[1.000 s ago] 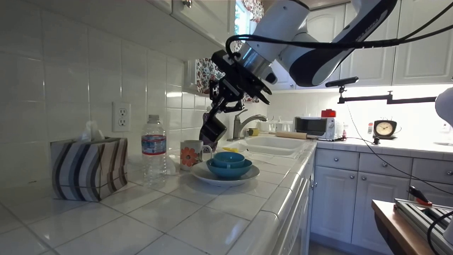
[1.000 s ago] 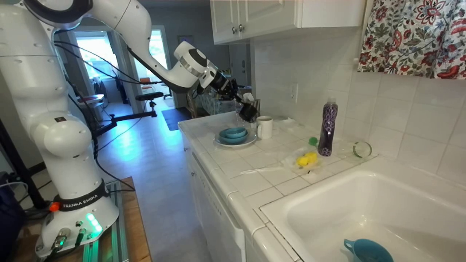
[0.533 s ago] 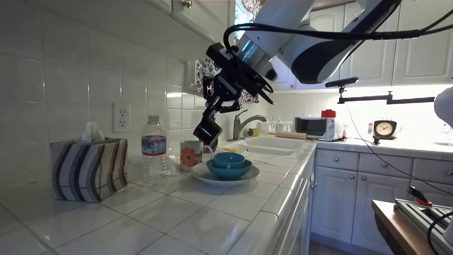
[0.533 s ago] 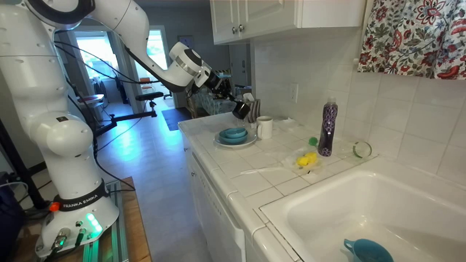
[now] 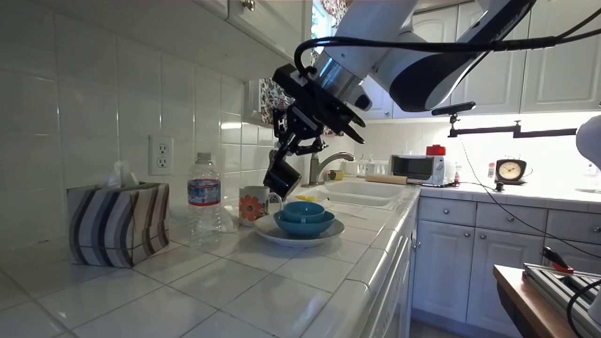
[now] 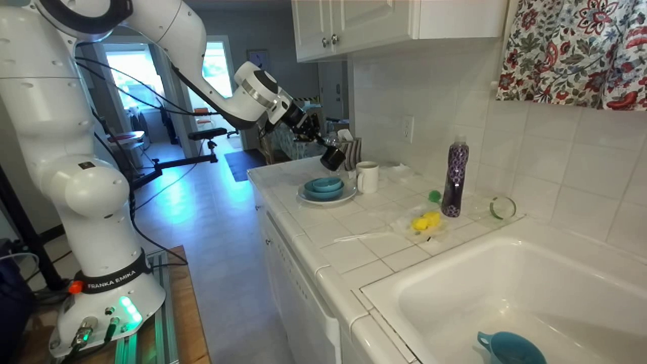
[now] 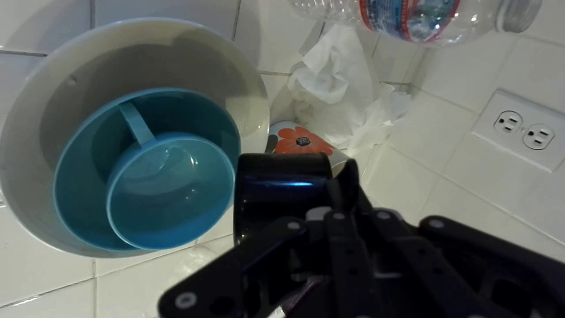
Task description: Place the scooper in the bowl
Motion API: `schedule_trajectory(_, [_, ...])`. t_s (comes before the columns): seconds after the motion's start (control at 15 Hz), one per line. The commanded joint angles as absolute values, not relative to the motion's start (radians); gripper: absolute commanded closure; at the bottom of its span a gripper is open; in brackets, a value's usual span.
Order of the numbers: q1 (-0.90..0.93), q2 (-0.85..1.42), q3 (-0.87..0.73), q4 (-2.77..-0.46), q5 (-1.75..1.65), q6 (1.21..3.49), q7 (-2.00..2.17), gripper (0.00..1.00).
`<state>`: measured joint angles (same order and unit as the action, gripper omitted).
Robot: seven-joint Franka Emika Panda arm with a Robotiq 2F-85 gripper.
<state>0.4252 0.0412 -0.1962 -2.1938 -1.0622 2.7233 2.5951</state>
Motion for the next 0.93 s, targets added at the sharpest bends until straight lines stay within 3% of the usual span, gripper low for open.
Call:
schedule_trajectory(0.0, [0.436, 0.04, -0.183, -2.211, -1.018, 2.693, 2.618, 0.99])
schedule_trajectory(0.87, [0.434, 0.037, -0.184, -2.251, -1.065, 2.609, 2.707, 0.99])
